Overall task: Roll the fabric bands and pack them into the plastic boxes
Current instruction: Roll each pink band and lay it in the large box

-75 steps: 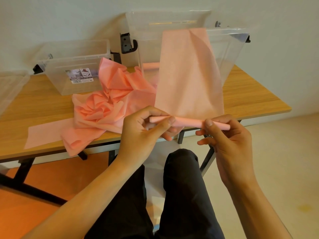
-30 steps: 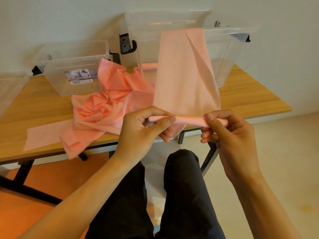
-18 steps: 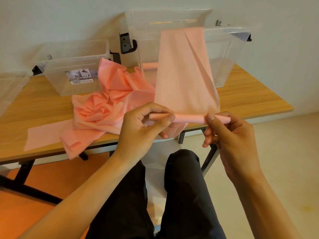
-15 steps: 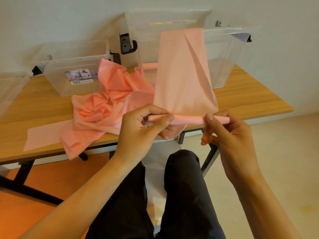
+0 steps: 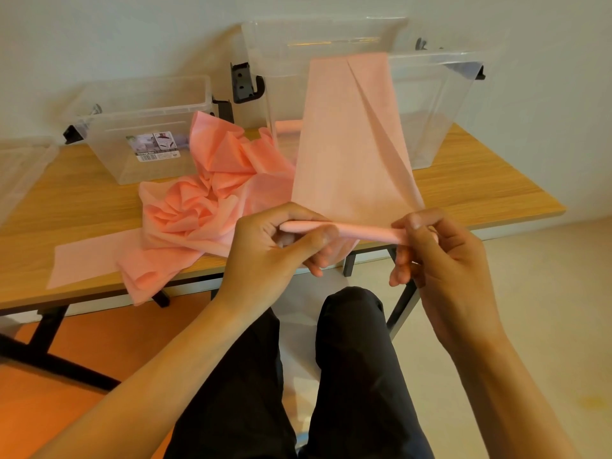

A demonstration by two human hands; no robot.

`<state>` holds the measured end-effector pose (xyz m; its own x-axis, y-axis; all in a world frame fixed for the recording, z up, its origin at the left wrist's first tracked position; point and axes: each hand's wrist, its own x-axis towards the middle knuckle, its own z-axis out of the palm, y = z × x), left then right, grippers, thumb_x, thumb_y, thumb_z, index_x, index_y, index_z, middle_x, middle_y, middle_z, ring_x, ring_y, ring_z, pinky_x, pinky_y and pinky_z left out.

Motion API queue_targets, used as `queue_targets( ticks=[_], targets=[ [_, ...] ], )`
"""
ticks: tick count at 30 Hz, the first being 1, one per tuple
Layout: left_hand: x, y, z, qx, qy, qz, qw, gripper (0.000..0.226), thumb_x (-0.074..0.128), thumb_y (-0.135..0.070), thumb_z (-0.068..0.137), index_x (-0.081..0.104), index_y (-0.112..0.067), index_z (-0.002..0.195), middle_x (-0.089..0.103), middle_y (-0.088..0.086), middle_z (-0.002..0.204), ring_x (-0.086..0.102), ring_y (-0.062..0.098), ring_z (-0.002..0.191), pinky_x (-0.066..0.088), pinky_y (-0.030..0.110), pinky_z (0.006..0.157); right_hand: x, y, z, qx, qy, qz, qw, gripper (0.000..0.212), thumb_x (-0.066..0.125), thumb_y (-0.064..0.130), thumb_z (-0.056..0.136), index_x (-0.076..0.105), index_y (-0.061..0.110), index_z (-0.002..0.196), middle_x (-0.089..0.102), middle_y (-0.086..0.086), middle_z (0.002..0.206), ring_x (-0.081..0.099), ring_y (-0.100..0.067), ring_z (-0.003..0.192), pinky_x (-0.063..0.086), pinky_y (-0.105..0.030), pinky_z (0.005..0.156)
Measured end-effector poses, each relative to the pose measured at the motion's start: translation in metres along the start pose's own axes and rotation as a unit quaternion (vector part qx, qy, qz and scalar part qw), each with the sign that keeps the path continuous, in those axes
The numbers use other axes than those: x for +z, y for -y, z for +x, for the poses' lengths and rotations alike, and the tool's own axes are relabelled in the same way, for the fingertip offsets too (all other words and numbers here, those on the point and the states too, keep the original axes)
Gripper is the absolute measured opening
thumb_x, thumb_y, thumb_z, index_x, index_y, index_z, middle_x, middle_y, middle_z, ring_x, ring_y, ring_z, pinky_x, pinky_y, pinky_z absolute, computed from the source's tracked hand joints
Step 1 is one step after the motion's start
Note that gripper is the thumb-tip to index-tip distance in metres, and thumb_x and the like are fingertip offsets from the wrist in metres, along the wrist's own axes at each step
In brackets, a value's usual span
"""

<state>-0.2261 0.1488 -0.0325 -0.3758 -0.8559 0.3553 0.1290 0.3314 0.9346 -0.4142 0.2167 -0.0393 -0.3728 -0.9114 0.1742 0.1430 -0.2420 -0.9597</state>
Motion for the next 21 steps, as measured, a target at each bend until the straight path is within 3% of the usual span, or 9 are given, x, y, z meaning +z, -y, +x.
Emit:
queue_targets(
  ticks=[5,10,14,19,21],
  targets=[
    [0.0015,-0.0019,0.0002,-0.007,-0.026,0.015,1.0,0.015,0.069,-0.021,0.085,0.071,-0.006,0.085,0.069,0.006,0.062,0.066,0.02,0.054,0.051,0.023,0.053,-0.0022,-0.0004,-0.0016,0.001,0.014,-0.013,1.0,0.029,0.072,0.026,0.08,0.071,0.002,0.097,0.063,-0.014,0.07,0.057,-0.025,0.053,0.055,-0.027,0.056],
    [-0.0018,-0.0014,0.0041,-0.007,-0.02,0.027,0.999,0.015,0.067,-0.017,0.09,0.074,-0.007,0.099,0.073,-0.001,0.084,0.07,0.019,0.069,0.051,0.026,0.053,-0.0007,-0.0001,0.0002,0.015,0.0,-0.018,1.0,0.031,0.068,0.032,0.083,0.067,0.002,0.09,0.062,-0.013,0.064,0.055,-0.022,0.049,0.053,-0.025,0.054],
    [-0.0017,0.0003,0.0045,0.003,-0.017,0.02,1.0,0.01,0.069,-0.003,0.089,0.074,-0.008,0.097,0.072,-0.001,0.077,0.069,0.02,0.064,0.054,0.026,0.052,0.0014,-0.0004,0.0043,0.028,-0.001,-0.004,1.0,0.036,0.066,0.033,0.085,0.06,-0.001,0.092,0.057,-0.014,0.071,0.056,-0.019,0.056,0.055,-0.029,0.059],
    [0.0012,0.0,0.0034,-0.018,-0.027,-0.006,0.999,0.011,0.067,-0.014,0.087,0.073,-0.006,0.091,0.071,0.007,0.066,0.065,0.019,0.054,0.053,0.026,0.049,-0.0002,-0.0028,0.008,0.026,0.002,0.003,1.0,0.014,0.064,0.015,0.095,0.059,0.003,0.101,0.062,-0.009,0.084,0.057,-0.021,0.056,0.056,-0.031,0.058],
    [0.0012,-0.0001,0.0028,-0.023,-0.028,-0.009,0.999,0.015,0.065,-0.018,0.088,0.072,-0.006,0.093,0.071,0.008,0.064,0.065,0.02,0.052,0.053,0.027,0.048,-0.0003,-0.0028,0.0072,0.023,0.009,-0.003,1.0,0.023,0.064,0.021,0.093,0.059,0.0,0.101,0.063,-0.007,0.085,0.055,-0.022,0.056,0.055,-0.03,0.057]
  ],
)
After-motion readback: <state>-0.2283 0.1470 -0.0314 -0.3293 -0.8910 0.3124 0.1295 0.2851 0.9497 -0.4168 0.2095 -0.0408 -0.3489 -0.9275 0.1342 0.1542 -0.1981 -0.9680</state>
